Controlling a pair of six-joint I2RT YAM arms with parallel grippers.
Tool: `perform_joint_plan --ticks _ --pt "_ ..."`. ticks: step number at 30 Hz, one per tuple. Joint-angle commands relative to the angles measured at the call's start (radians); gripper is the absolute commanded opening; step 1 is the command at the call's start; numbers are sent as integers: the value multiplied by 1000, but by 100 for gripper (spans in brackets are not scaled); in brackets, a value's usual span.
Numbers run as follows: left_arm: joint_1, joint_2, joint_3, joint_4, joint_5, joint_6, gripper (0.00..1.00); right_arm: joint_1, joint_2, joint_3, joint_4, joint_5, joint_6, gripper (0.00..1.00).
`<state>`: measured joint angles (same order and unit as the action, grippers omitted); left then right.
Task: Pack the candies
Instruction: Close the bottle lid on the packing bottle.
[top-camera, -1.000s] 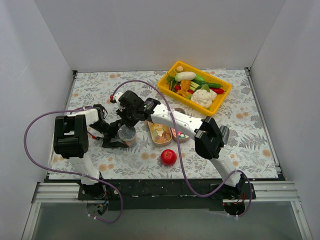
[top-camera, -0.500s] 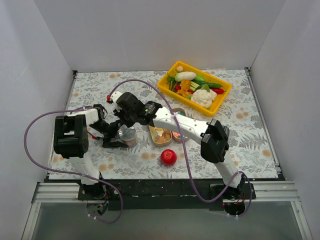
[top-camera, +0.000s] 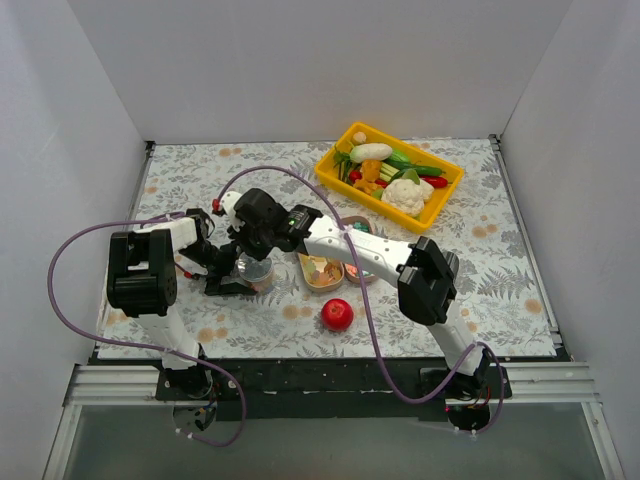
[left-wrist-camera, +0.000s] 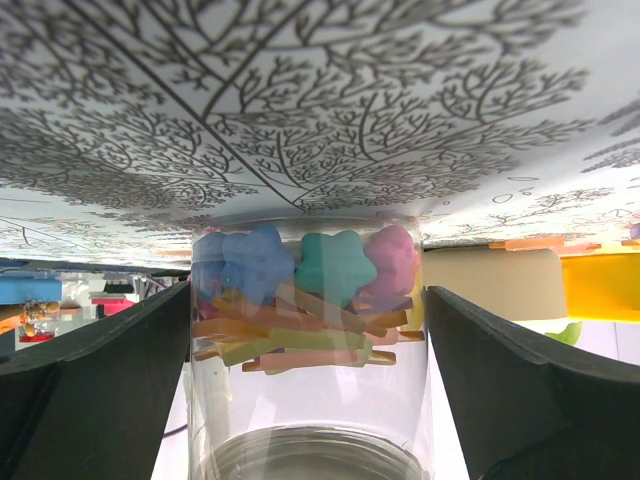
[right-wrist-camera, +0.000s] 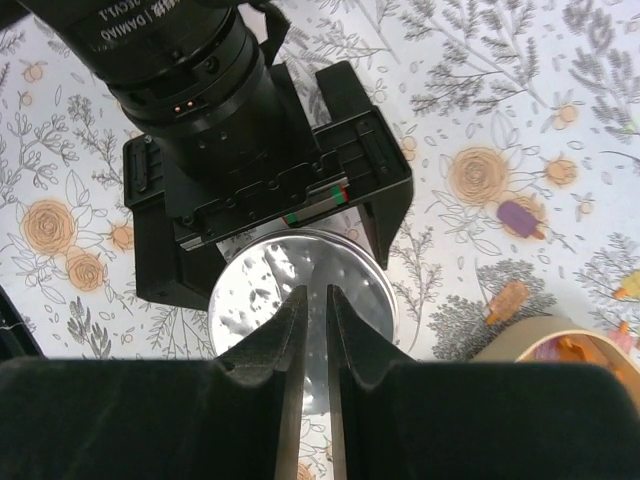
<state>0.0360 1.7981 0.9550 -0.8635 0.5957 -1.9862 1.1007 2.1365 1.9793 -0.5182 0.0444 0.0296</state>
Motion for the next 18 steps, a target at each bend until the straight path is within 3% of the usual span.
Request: perform_joint_plan --ticks 1,8,18 --pt "-1 90 -78 6 84 -34 98 -1 36 -7 40 -75 -10 19" --pt "2 109 -99 14 92 7 98 1 74 -25 29 -97 -5 20" --pt "2 112 -107 17 87 13 98 1 106 -92 -8 -91 -8 30"
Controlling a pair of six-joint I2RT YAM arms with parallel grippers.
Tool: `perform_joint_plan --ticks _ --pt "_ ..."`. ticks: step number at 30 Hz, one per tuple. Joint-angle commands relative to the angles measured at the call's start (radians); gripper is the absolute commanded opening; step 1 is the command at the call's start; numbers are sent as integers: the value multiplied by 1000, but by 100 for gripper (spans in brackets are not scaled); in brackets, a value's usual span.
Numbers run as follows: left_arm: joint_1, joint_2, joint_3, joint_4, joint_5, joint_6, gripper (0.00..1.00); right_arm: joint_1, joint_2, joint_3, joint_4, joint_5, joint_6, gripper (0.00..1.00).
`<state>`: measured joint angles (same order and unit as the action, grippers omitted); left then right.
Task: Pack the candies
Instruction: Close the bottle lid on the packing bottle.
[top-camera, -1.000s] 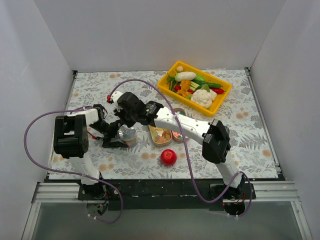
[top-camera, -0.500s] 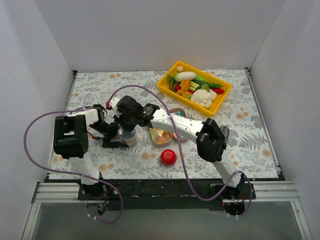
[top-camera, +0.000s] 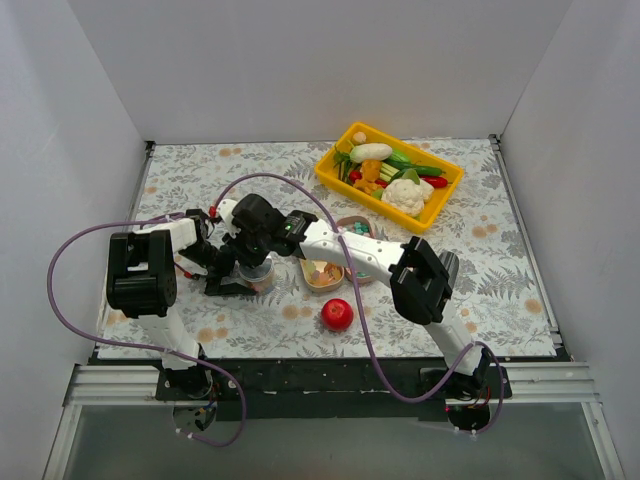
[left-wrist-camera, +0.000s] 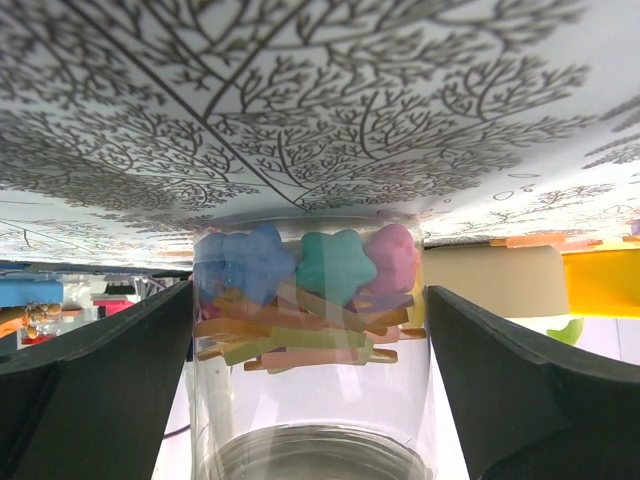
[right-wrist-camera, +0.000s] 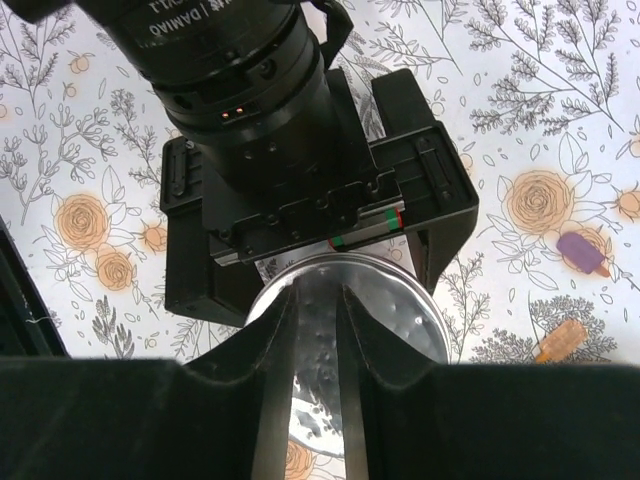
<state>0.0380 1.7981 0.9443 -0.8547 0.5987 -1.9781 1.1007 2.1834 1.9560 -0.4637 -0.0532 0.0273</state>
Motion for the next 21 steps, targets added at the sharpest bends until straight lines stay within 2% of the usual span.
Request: perform_joint_plan --ticks 1,11,21 --pt "0 112 -96 9 85 7 98 2 65 -83 -73 12 -6 30" --pt "0 124 -104 22 95 12 98 22 141 -150 -128 118 -4 27" --pt "0 138 -102 23 99 18 98 22 141 -235 -142 125 14 24"
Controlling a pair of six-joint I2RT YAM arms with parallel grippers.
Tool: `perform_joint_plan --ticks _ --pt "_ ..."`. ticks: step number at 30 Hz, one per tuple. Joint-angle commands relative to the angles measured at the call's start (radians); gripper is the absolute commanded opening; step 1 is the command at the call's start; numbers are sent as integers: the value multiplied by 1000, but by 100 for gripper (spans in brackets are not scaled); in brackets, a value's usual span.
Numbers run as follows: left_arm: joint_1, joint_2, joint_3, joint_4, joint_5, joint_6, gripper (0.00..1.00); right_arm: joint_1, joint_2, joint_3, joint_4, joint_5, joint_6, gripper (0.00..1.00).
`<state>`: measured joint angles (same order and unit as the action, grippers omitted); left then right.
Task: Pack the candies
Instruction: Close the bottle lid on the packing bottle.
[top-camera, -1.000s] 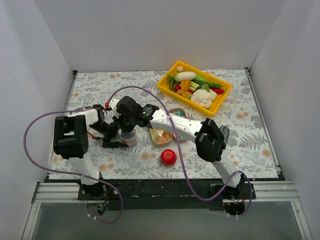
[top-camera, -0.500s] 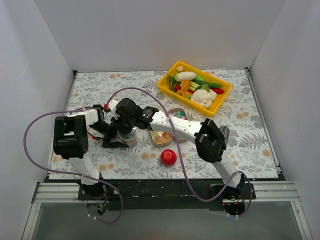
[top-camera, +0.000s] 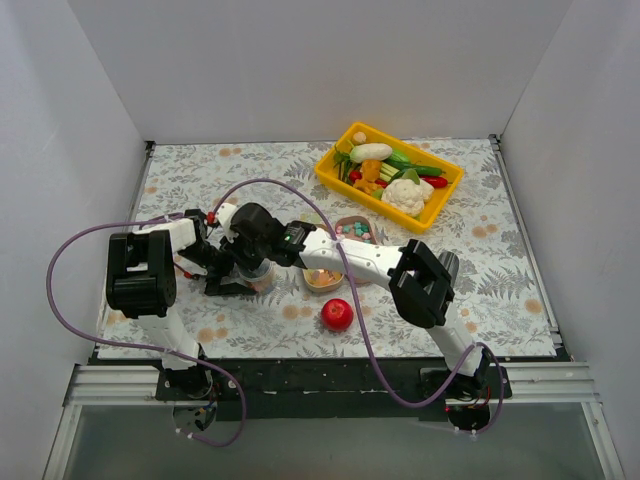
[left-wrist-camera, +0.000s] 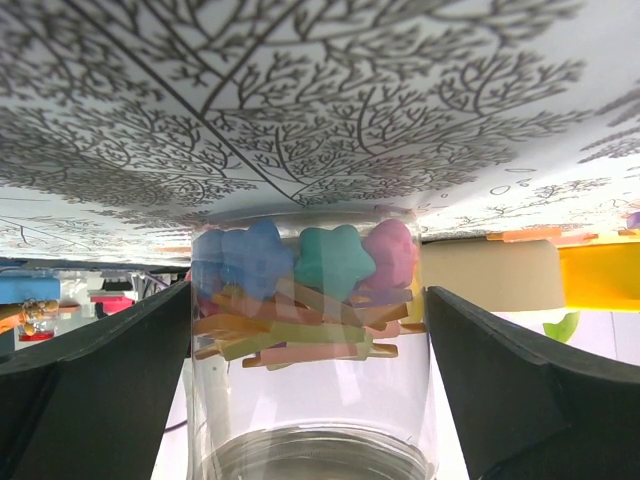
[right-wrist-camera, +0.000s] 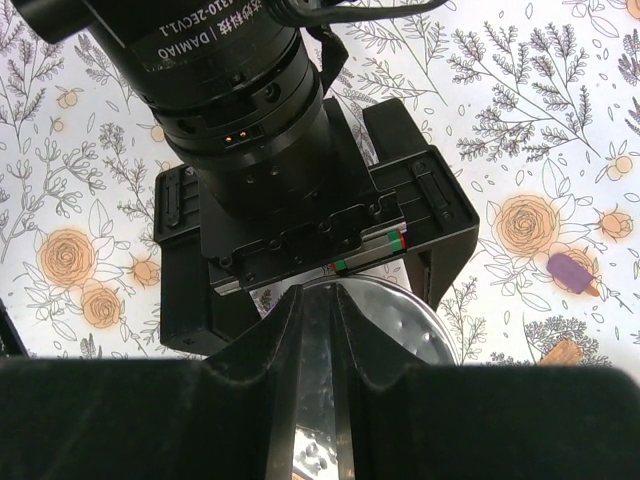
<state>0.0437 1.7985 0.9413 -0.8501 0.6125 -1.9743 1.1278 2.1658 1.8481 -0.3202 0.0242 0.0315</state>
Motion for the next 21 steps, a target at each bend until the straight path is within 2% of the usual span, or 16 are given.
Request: perform_joint_plan --ticks 1,4,11,15,17,21 --pt "-5 137 -98 20 84 14 98 -5 157 -128 -286 49 13 23" --pt "-5 137 -99 16 81 17 98 -5 160 -127 -299 37 25 23" --pt "-5 133 -102 14 76 15 98 -29 111 -8 -319 154 67 24" --pt "-5 137 -99 11 73 17 98 -40 78 127 -335 178 64 35" --pt "-7 136 -95 8 70 15 98 -48 66 199 -348 189 73 44" --pt "-5 139 -93 9 66 14 98 -74 46 234 -368 177 114 47"
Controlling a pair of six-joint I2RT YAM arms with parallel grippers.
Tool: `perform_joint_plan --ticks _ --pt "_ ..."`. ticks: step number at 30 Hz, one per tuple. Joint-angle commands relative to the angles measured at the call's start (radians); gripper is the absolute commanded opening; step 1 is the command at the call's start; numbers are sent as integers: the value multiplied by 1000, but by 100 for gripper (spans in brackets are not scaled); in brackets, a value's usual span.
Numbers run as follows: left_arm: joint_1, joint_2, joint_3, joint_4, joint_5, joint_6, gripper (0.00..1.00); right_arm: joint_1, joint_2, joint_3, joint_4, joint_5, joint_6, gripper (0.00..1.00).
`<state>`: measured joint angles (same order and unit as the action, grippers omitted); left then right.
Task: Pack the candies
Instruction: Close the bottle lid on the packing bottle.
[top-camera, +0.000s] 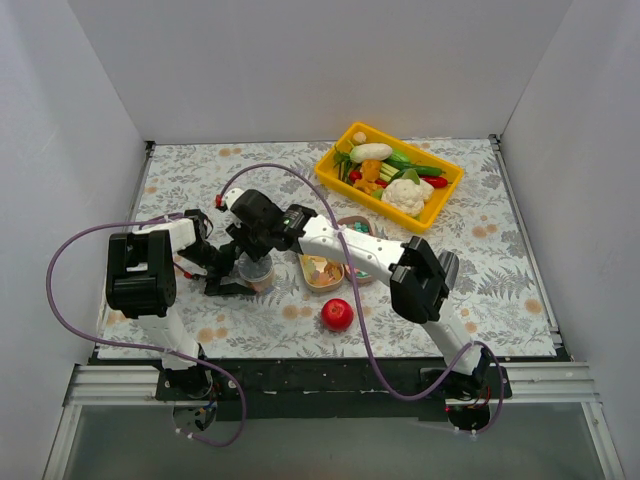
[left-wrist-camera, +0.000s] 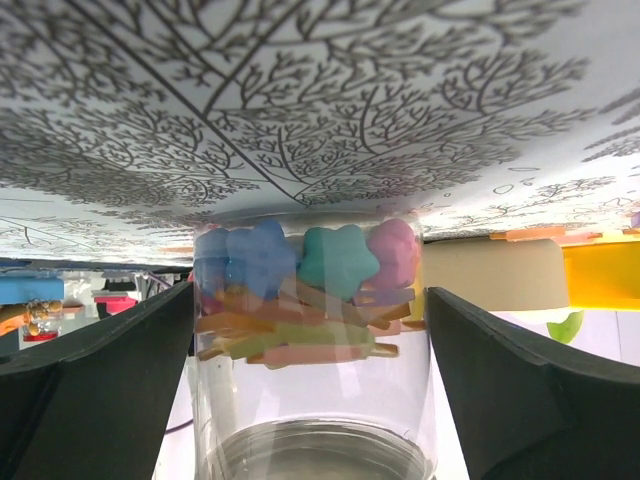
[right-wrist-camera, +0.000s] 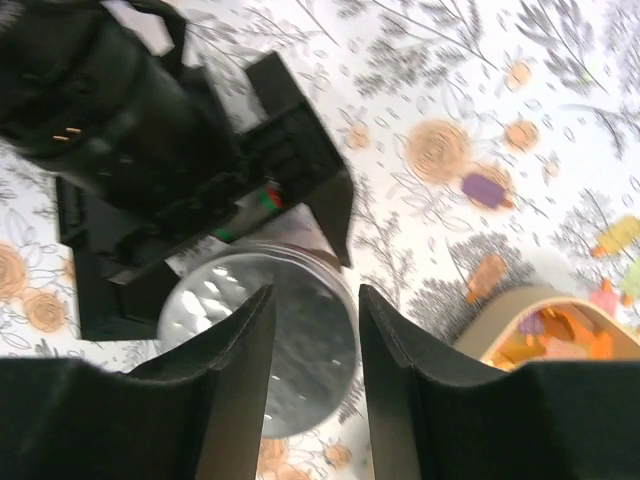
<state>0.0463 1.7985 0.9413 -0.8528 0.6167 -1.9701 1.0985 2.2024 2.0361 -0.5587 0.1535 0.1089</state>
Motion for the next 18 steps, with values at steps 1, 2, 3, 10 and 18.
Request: perform_joint_plan --ticks 1,2,3,10,18 --pt "-8 139 -95 12 61 11 98 -64 0 33 -133 34 47 47" --pt "-8 140 -95 14 60 11 98 -77 -7 15 -133 15 63 47" --pt "-8 142 -93 15 60 10 98 -87 -18 -46 -115 2 63 47" --pt "-8 147 -96 20 57 14 98 -123 -121 -208 -17 -138 34 46" --pt "-6 139 -93 18 48 16 98 -121 -135 -166 -21 -46 86 48"
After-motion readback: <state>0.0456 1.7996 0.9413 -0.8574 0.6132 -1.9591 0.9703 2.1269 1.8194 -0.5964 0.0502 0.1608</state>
